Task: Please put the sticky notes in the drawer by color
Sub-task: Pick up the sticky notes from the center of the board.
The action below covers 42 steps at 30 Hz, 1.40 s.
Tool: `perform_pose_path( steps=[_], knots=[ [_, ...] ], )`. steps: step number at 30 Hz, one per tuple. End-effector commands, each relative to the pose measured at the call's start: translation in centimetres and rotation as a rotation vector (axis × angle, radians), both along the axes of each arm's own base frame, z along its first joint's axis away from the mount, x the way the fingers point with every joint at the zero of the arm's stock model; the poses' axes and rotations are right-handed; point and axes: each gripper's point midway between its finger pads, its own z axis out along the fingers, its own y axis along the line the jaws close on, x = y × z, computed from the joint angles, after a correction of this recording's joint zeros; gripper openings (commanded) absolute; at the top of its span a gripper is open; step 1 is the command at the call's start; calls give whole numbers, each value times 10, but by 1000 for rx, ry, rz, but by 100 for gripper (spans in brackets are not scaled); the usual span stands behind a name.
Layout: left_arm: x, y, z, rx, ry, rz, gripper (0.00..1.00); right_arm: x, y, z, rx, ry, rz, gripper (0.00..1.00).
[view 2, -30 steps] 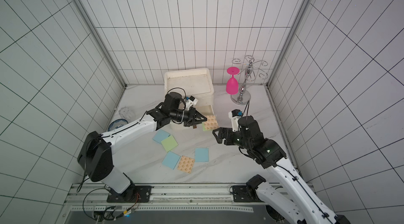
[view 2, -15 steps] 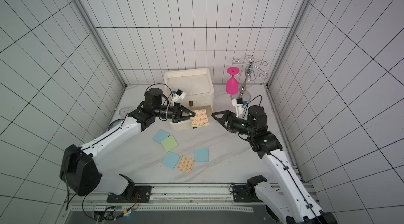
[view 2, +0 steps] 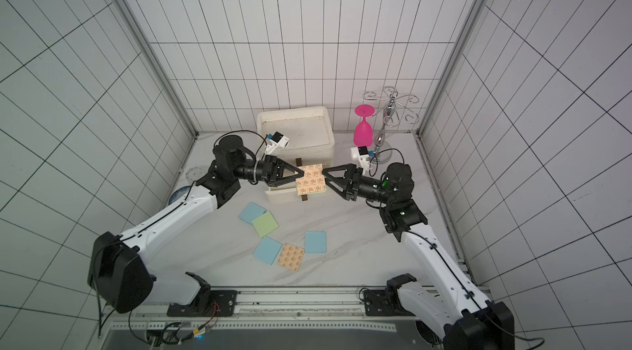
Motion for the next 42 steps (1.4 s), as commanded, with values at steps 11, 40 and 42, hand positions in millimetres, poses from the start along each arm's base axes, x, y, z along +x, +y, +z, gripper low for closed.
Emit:
perform_pose_path(
  steps=[11, 40, 42],
  knots=[
    [5, 2, 13, -14, -39, -7, 10, -19, 6, 2, -39, -59, 63, 35],
    [126, 113, -25, 578, -218, 612, 52, 98, 21, -126, -430, 134, -595, 0],
    [120, 109, -31, 620, -252, 610, 52, 103, 24, -125, -422, 127, -642, 0]
  ],
)
